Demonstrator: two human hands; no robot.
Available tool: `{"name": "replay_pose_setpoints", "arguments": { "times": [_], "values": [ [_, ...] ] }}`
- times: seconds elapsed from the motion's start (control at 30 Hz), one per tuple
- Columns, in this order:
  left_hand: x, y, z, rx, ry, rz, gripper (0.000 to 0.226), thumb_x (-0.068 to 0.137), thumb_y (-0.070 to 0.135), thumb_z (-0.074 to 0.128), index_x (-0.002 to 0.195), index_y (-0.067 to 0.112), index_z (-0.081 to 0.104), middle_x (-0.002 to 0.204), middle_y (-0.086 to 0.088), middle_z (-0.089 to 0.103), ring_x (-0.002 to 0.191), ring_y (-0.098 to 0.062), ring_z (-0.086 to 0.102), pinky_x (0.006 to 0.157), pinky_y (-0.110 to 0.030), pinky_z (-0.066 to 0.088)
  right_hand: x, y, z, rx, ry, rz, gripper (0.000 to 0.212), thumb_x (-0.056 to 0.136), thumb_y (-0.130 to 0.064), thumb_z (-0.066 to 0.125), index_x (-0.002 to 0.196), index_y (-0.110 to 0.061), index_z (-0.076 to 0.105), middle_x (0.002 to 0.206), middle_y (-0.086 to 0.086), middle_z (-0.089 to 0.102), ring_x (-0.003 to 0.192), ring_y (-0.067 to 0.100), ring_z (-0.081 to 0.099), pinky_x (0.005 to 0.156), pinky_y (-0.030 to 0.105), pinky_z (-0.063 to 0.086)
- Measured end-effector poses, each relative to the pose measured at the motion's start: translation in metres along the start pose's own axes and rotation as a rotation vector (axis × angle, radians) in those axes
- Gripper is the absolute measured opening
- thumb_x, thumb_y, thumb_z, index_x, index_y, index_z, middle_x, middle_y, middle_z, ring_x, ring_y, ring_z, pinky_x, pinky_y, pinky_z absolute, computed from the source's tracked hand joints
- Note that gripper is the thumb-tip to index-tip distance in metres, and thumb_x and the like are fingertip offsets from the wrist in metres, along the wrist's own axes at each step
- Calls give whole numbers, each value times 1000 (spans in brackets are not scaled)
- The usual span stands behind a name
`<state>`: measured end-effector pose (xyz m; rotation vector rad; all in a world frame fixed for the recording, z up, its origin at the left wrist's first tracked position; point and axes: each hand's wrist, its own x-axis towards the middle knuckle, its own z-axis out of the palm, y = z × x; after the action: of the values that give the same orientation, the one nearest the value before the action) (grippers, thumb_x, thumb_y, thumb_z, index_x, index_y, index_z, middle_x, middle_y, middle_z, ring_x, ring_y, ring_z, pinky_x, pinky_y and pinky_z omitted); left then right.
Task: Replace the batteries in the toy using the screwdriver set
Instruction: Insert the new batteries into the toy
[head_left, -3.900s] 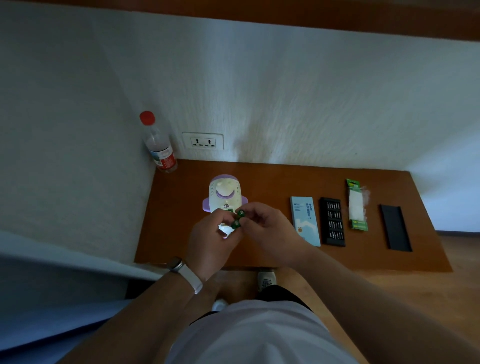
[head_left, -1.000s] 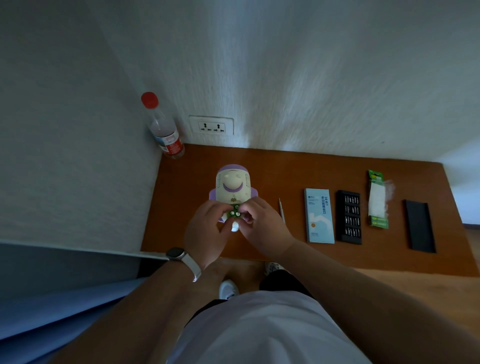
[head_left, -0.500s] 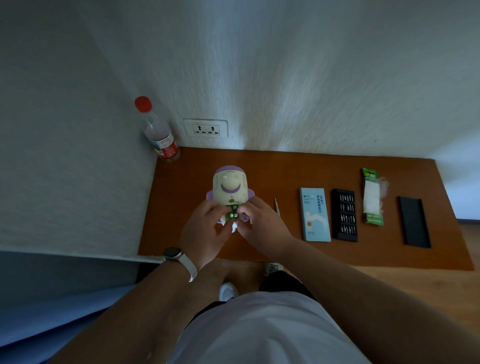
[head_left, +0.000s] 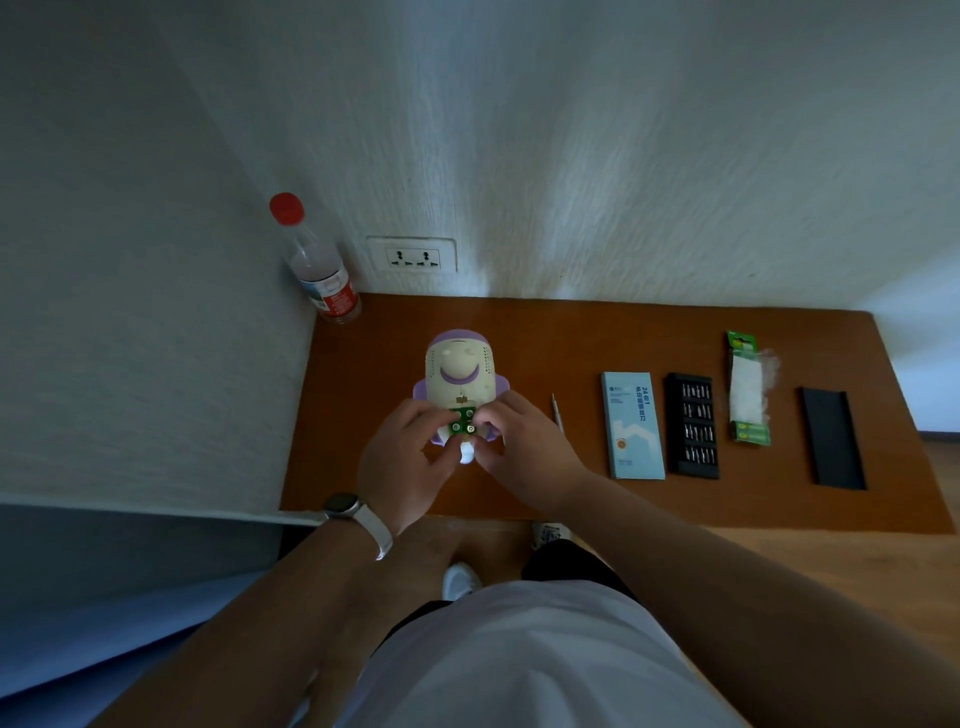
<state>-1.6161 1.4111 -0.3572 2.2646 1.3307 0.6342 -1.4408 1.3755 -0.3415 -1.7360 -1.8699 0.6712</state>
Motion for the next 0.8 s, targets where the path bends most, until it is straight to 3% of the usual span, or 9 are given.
{"name": "replay_pose_setpoints", "arguments": {
  "times": [0.13,0.27,0.57,0.73,0.8],
  "values": [
    [2,-1,-3,96,10,116,38,86,36,53,105,9,71,100,-7,66,88,-22,67,57,-19,49,1,0,1,0,0,-6,17,89,-21,66,104,-13,63,102,0,58,88,8,50,72,16,43],
    [5,0,-6,174,23,202,36,86,34,52,102,9,72,94,-6,67,80,-22,67,52,-20,47,1,0,0,6,-14,-7,17,89,-21,66,105,-14,63,102,-1,57,88,7,49,72,18,43],
    [11,4,-7,228,15,184,38,86,41,51,96,11,72,90,-4,69,75,-21,68,48,-30,54,0,0,-1,0,-18,-11,18,89,-21,67,105,-13,64,102,-1,58,88,5,48,70,8,35],
    [11,1,-6,225,18,123,23,82,29,77,95,11,73,90,-2,69,74,-21,68,51,-22,47,1,0,-1,6,-27,7,16,90,-22,65,104,-14,63,100,-3,56,86,7,48,68,10,34],
    [8,1,-4,220,14,111,27,77,24,85,97,10,73,92,-4,70,77,-21,69,53,-21,46,1,1,-1,10,-28,12,17,90,-21,65,105,-14,63,101,-2,57,87,6,48,68,10,34]
  ]
}}
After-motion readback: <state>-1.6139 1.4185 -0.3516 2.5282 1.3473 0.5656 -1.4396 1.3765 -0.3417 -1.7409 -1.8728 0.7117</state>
